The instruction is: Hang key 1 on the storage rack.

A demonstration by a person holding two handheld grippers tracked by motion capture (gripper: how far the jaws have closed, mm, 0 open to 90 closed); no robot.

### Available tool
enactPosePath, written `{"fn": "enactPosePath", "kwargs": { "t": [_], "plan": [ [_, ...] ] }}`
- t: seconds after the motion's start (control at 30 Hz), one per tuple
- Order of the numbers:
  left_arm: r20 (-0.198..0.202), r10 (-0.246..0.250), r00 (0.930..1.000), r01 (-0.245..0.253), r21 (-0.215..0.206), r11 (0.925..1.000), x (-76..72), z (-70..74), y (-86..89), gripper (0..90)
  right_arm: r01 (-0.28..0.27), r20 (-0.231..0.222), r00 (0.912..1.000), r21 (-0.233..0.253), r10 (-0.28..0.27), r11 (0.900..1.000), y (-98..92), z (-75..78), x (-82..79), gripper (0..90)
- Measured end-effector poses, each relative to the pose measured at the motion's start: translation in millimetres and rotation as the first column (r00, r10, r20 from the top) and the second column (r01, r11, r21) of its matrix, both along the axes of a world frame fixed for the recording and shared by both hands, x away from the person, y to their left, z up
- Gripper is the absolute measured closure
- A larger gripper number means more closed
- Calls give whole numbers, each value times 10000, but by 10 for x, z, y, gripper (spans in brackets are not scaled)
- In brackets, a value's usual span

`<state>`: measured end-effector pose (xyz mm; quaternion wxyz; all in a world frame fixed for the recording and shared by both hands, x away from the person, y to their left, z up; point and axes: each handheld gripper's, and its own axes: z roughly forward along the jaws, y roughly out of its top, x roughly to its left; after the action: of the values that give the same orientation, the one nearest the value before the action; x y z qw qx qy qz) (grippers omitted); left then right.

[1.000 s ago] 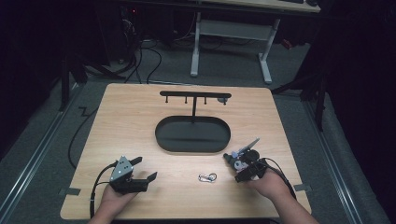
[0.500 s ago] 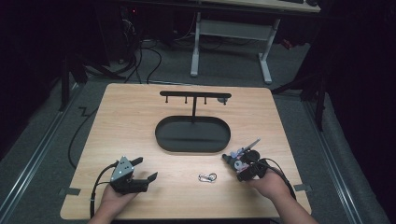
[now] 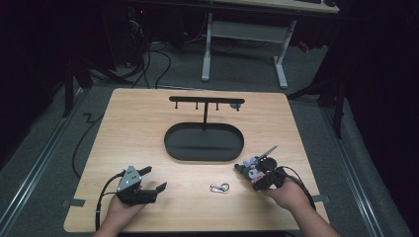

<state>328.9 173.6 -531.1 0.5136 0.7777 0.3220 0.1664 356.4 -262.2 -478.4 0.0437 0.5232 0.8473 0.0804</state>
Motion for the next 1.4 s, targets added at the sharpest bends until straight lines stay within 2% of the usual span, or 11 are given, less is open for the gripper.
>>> {"fn": "enactPosePath", "kwargs": {
  "t": [0.03,0.07,0.1,0.2,0.43,0.63,0.93,1.4],
  "plan": [
    [0,0,10000,0,0,10000,0,0,0,179,0,0,10000,0,0,10000,0,0,0,485],
    [0,1,10000,-1,-2,10000,0,0,0,180,260,-74,9996,127,-259,9996,-2,51,-10,487],
    [-4,-8,10000,8,-3,10000,1,0,-1,181,18,23,10000,127,-18,9999,-19,66,0,488],
    [-4,-20,10000,20,17,10000,2,-1,-3,184,118,33,9999,355,-119,9993,-42,155,-1,488],
    [-8,-75,10000,75,52,10000,0,0,-6,187,122,188,9997,520,-132,9986,-97,398,32,488],
    [17,-97,10000,97,110,9999,-4,-2,-9,188,115,460,9988,832,-153,9965,-103,631,104,488],
    [50,-144,9999,143,151,9998,-8,-3,-17,190,-60,715,9974,1003,-12,9949,15,1007,322,487],
    [70,-202,9998,200,184,9996,-12,-4,-19,190,-308,1150,9932,1179,171,9925,240,1399,630,487]
  ]
}}
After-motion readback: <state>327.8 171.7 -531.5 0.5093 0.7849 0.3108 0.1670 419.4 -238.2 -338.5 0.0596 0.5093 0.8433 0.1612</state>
